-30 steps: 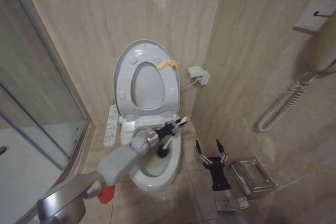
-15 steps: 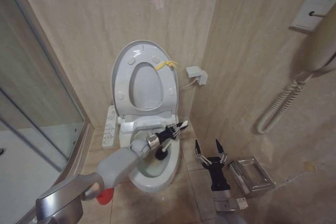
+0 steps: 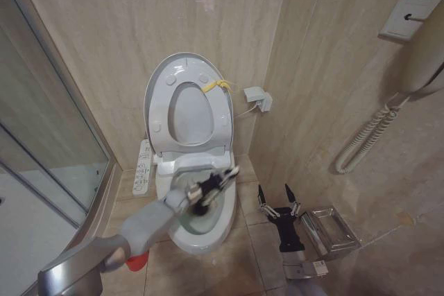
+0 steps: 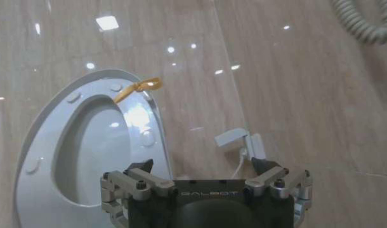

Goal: Open the toilet lid, clean the toilet bowl with a toilet brush, close the toilet lid, and flush.

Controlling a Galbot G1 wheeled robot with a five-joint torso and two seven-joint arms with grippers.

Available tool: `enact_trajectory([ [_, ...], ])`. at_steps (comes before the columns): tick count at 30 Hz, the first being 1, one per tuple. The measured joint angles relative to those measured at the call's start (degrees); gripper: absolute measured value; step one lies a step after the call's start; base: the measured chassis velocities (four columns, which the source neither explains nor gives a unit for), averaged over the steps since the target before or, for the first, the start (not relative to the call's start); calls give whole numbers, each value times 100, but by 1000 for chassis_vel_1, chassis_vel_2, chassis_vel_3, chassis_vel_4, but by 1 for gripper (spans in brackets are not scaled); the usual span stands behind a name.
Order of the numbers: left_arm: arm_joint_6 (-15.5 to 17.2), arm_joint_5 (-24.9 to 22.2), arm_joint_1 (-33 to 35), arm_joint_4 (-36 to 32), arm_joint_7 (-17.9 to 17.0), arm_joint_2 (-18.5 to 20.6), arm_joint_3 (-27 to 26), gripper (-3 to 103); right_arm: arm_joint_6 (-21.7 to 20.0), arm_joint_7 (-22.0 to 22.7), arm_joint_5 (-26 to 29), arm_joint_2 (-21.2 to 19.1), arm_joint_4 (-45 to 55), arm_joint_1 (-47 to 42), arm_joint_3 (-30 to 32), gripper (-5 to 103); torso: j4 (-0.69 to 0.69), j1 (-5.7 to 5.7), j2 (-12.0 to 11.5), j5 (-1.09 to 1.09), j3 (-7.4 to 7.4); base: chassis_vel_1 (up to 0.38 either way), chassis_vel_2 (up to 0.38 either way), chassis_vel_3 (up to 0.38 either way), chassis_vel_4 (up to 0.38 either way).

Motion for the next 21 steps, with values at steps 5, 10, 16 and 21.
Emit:
enact_trajectory([
  [5, 29, -196, -203, -440, -84, -208, -54, 22, 7, -8, -7, 12, -2, -5, 12, 100, -3, 1, -1, 0, 1, 0, 0, 0, 0],
  [10, 32, -103, -286, 98, -87, -220, 139, 22, 8, -8, -3, -8, 50, -17, 21, 100, -4, 0, -1, 1, 3, 0, 0, 0, 0],
  [16, 70, -321, -409, -190, -169, -336, 174, 22, 11, -12, 3, -5, 52, -18, 20, 100, 2, 1, -1, 2, 2, 11, 22, 14, 8],
  [21, -85, -157, -409, 111, -196, -425, 162, 22, 19, -24, -1, 30, 60, -32, 12, 100, -9, 0, 0, 2, 0, -11, -12, -8, -3],
])
